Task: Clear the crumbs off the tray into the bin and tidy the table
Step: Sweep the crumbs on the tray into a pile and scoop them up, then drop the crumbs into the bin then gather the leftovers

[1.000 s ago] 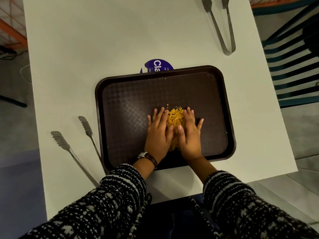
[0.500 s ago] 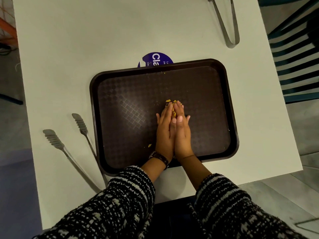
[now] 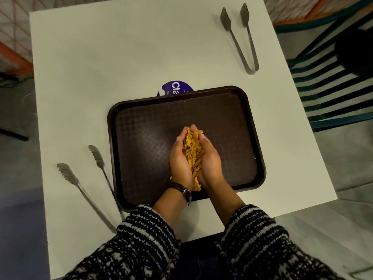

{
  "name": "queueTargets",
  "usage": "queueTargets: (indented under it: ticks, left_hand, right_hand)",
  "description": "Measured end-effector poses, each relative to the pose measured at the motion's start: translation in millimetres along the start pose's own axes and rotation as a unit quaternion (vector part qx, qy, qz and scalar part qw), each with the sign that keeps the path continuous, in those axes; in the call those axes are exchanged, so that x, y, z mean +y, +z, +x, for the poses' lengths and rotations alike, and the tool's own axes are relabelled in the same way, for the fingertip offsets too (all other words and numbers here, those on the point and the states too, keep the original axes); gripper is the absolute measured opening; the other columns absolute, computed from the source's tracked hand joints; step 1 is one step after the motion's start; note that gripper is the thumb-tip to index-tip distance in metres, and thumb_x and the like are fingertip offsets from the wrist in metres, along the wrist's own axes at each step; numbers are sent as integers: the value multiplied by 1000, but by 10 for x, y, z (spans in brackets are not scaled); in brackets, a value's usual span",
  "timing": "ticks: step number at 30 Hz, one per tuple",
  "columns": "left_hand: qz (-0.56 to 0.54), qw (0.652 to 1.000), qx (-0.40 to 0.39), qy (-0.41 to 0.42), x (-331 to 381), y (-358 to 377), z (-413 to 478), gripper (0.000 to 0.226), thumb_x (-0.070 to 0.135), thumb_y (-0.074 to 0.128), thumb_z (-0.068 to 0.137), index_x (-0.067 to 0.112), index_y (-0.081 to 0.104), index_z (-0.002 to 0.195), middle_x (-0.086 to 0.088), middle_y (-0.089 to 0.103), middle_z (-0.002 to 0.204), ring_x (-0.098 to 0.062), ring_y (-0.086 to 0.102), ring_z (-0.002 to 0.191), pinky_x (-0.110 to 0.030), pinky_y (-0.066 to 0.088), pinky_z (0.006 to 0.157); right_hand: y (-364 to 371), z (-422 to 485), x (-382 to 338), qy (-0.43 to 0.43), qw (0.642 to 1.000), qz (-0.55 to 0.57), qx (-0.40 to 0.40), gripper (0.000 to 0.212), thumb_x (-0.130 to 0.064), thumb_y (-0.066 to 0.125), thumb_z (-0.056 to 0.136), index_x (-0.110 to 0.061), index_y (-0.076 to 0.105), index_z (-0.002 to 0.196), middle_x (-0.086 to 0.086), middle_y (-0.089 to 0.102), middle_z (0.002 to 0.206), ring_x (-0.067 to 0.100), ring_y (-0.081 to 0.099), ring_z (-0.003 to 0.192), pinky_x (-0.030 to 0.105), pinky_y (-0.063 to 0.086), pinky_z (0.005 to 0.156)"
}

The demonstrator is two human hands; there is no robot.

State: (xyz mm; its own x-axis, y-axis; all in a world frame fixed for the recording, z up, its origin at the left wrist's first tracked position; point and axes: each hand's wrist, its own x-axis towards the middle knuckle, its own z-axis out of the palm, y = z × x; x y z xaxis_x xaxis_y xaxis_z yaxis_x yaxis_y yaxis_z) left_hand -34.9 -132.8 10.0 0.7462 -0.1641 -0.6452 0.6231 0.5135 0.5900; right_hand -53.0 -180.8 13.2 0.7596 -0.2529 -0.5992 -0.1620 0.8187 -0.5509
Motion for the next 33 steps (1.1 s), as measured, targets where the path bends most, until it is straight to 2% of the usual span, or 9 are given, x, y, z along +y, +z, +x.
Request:
queueTargets:
  ticks: [4, 7, 9, 13, 21, 25, 27, 31, 33]
  left_hand:
    - [-9, 1000, -22, 8, 152, 116, -90, 41, 32, 30, 98, 14, 53, 127, -9, 55, 134, -22, 53, 122, -39, 39, 107]
    - [-8, 999, -33, 17, 266, 202, -148, 42, 32, 28, 99, 13, 52, 128, -5, 59, 129, -16, 59, 114, -26, 50, 91]
    - [-10, 999, -43, 24, 323, 249, -173, 42, 32, 27, 99, 14, 53, 128, -3, 61, 125, -14, 61, 111, -23, 51, 85]
    - [-19, 998, -50, 34, 412, 345, -238, 41, 30, 28, 99, 13, 56, 123, -4, 63, 119, -15, 63, 106, -25, 50, 84]
    - [-44, 997, -28, 59, 471, 483, -450, 42, 26, 29, 99, 5, 49, 131, -14, 57, 129, -17, 62, 104, -27, 48, 90]
    - [-43, 995, -29, 81, 377, 621, -689, 42, 25, 28, 100, 4, 49, 131, -11, 60, 120, -17, 62, 100, -26, 49, 89]
    - [-47, 994, -26, 93, 257, 700, -871, 41, 23, 31, 99, 3, 50, 130, -9, 62, 114, -18, 62, 101, -26, 50, 89]
    - [-63, 992, -33, 104, -151, 827, -1317, 37, 23, 35, 98, 6, 56, 123, -4, 68, 100, -12, 67, 88, -22, 55, 75]
    - [-60, 992, -35, 110, -473, 864, -1536, 38, 24, 34, 98, 6, 55, 125, -5, 67, 105, -15, 66, 94, -23, 54, 79]
  right_hand:
    - [139, -80, -125, -13, 1000, -11, -8, 37, -19, 37, 98, -8, 53, 130, 9, 57, 133, 23, 53, 123, 44, 34, 111]
    - [240, -145, -213, -29, 999, -26, -15, 37, -20, 37, 98, -10, 54, 129, 9, 58, 131, 24, 54, 122, 46, 35, 110]
    - [296, -172, -278, -37, 999, -32, -12, 36, -21, 37, 99, -10, 56, 127, 8, 60, 129, 22, 56, 120, 44, 37, 109]
    - [367, -186, -357, -45, 998, -39, -10, 35, -22, 37, 99, -12, 59, 124, 8, 62, 127, 22, 57, 119, 44, 37, 109]
    - [426, -284, -445, -27, 999, -9, -35, 34, -23, 39, 98, -9, 61, 120, 13, 62, 124, 25, 59, 116, 44, 38, 108]
    - [325, -448, -590, -40, 998, -21, -53, 33, -23, 39, 98, -12, 63, 117, 12, 63, 123, 24, 60, 114, 43, 40, 107]
    - [203, -633, -693, -47, 997, -17, -66, 34, -23, 38, 98, -10, 60, 121, 13, 61, 125, 25, 59, 115, 42, 41, 106]
    - [-191, -1128, -911, -57, 994, -36, -91, 36, -21, 36, 100, -8, 54, 128, 13, 61, 125, 24, 60, 112, 35, 46, 99]
    - [-477, -1395, -999, -72, 992, -54, -91, 36, -20, 36, 100, -7, 53, 128, 11, 61, 123, 22, 60, 111, 34, 47, 99]
